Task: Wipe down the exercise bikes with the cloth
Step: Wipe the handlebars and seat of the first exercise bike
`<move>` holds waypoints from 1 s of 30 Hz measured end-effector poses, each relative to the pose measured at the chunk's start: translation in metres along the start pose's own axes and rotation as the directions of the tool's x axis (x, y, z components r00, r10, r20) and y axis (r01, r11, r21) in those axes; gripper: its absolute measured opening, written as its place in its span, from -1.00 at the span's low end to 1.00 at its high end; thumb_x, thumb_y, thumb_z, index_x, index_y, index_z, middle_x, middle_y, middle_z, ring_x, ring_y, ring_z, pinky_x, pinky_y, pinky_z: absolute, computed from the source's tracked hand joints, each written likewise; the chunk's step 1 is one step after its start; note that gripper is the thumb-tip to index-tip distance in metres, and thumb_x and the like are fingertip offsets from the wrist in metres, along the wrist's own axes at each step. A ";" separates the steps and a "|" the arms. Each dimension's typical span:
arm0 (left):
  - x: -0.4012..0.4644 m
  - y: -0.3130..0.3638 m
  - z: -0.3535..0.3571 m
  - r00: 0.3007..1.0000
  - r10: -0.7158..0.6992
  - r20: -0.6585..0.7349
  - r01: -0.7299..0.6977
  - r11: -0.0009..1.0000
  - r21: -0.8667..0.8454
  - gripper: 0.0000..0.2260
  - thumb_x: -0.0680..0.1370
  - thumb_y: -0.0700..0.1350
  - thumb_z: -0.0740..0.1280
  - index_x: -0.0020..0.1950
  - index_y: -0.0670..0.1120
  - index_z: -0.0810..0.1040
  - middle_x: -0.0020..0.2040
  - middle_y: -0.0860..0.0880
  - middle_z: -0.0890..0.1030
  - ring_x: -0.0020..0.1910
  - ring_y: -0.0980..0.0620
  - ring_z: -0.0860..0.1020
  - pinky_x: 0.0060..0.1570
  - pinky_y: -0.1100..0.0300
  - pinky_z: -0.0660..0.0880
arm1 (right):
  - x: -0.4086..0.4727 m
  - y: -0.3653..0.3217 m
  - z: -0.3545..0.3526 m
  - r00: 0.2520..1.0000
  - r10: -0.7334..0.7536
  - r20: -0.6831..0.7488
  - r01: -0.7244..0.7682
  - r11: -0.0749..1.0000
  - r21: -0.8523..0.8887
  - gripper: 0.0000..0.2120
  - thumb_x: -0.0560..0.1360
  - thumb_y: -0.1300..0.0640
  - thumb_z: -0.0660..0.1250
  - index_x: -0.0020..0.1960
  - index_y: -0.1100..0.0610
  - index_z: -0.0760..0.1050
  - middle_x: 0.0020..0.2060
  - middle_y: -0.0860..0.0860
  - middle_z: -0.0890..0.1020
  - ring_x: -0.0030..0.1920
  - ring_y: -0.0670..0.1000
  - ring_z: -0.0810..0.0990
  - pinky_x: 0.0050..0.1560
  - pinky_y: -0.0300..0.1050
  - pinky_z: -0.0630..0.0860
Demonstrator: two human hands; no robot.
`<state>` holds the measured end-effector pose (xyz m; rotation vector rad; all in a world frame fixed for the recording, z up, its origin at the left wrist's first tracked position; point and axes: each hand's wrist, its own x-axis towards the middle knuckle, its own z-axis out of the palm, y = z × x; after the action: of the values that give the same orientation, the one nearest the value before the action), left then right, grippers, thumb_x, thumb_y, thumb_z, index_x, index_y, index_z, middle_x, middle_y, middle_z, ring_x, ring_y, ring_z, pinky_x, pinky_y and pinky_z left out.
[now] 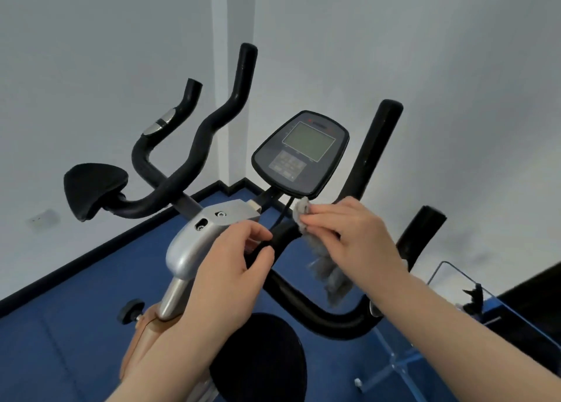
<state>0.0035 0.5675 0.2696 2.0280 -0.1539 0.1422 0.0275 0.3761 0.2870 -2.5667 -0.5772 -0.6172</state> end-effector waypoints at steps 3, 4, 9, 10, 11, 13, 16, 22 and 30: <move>0.011 0.007 0.006 1.000 0.018 0.021 -0.018 1.000 -0.010 -0.89 0.50 -0.06 0.30 -0.07 0.17 0.48 -0.10 0.19 0.57 -0.07 0.21 0.53 -0.04 0.12 0.51 | 0.004 0.025 -0.028 0.994 0.073 -0.084 -0.079 0.995 -0.067 -0.85 0.43 0.22 0.45 -0.04 0.04 0.70 -0.04 -0.14 0.70 -0.17 -0.01 0.54 -0.10 -0.12 0.48; 0.014 0.009 0.008 0.999 0.028 0.019 -0.028 1.000 -0.009 -0.89 0.50 -0.07 0.30 -0.07 0.17 0.48 -0.10 0.19 0.57 -0.07 0.23 0.52 -0.04 0.13 0.51 | 0.010 0.028 -0.033 0.989 0.098 -0.110 -0.107 0.991 -0.078 -0.86 0.42 0.23 0.46 -0.06 0.06 0.70 -0.06 -0.12 0.71 -0.17 0.01 0.54 -0.10 -0.07 0.51; 0.033 0.019 0.023 0.994 0.103 0.041 -0.103 0.995 0.002 -0.88 0.51 -0.11 0.29 -0.02 0.11 0.48 -0.08 0.19 0.54 -0.03 0.22 0.50 -0.04 0.21 0.43 | 0.020 0.006 -0.014 1.000 -0.001 -0.012 0.001 1.000 -0.029 -0.87 0.41 0.19 0.43 -0.06 0.09 0.70 -0.08 -0.08 0.72 -0.21 0.04 0.55 -0.16 -0.15 0.52; 0.036 0.020 0.025 0.992 0.109 0.059 -0.109 0.994 -0.001 -0.88 0.51 -0.11 0.29 -0.01 0.09 0.49 -0.08 0.19 0.54 -0.07 0.21 0.50 -0.08 0.20 0.43 | 0.017 0.008 -0.014 1.000 -0.002 0.017 0.003 1.000 -0.027 -0.85 0.41 0.17 0.42 -0.04 0.09 0.70 -0.07 -0.08 0.72 -0.21 0.02 0.54 -0.16 -0.19 0.50; 0.039 0.021 0.027 0.991 0.111 0.076 -0.111 0.994 -0.007 -0.89 0.51 -0.12 0.28 -0.01 0.08 0.49 -0.10 0.19 0.53 -0.15 0.19 0.49 -0.14 0.20 0.41 | 0.016 0.015 -0.018 1.000 0.026 0.009 -0.026 0.999 -0.028 -0.84 0.41 0.15 0.42 -0.02 0.08 0.70 -0.05 -0.08 0.72 -0.20 0.01 0.54 -0.15 -0.20 0.49; 0.045 0.023 0.029 0.988 0.114 0.103 -0.113 0.994 -0.014 -0.88 0.51 -0.12 0.28 -0.01 0.09 0.48 -0.11 0.18 0.53 -0.30 0.19 0.43 -0.24 0.23 0.34 | 0.020 0.029 -0.031 0.997 0.072 -0.041 -0.074 0.996 -0.053 -0.84 0.41 0.14 0.41 -0.03 0.07 0.69 -0.05 -0.07 0.71 -0.18 0.02 0.56 -0.15 -0.18 0.51; 0.056 0.028 0.034 0.981 0.127 0.150 -0.126 0.992 -0.018 -0.88 0.51 -0.10 0.27 -0.01 0.11 0.48 -0.10 0.15 0.55 -0.37 0.17 0.39 -0.26 0.22 0.35 | 0.035 0.035 -0.049 0.995 0.101 -0.021 -0.103 0.981 -0.163 -0.86 0.46 0.15 0.35 -0.08 0.08 0.70 -0.11 0.00 0.72 -0.18 0.04 0.55 -0.21 -0.12 0.55; 0.075 0.037 0.048 0.962 0.148 0.230 -0.136 0.988 -0.068 -0.89 0.51 -0.10 0.25 -0.04 0.11 0.49 -0.15 0.08 0.59 -0.28 0.11 0.49 -0.15 0.10 0.51 | 0.053 0.036 -0.069 0.990 0.124 0.060 -0.090 0.910 -0.405 -0.77 0.53 0.17 0.23 -0.02 0.08 0.67 -0.05 0.04 0.67 -0.04 0.11 0.57 -0.08 -0.08 0.53; 0.081 0.035 0.064 0.987 0.095 0.133 -0.087 0.994 -0.066 -0.90 0.52 -0.05 0.28 -0.20 0.10 0.46 -0.32 0.09 0.54 -0.39 0.16 0.43 -0.34 0.21 0.39 | 0.056 0.055 -0.058 0.993 -0.097 0.071 0.119 0.865 -0.487 -0.92 0.38 0.20 0.45 -0.16 0.04 0.61 -0.15 -0.01 0.56 -0.16 0.02 0.49 -0.45 -0.20 0.42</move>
<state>0.0796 0.4906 0.2858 1.9715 -0.3336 0.0559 0.0809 0.3187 0.3446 -3.0450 -0.6505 -0.8384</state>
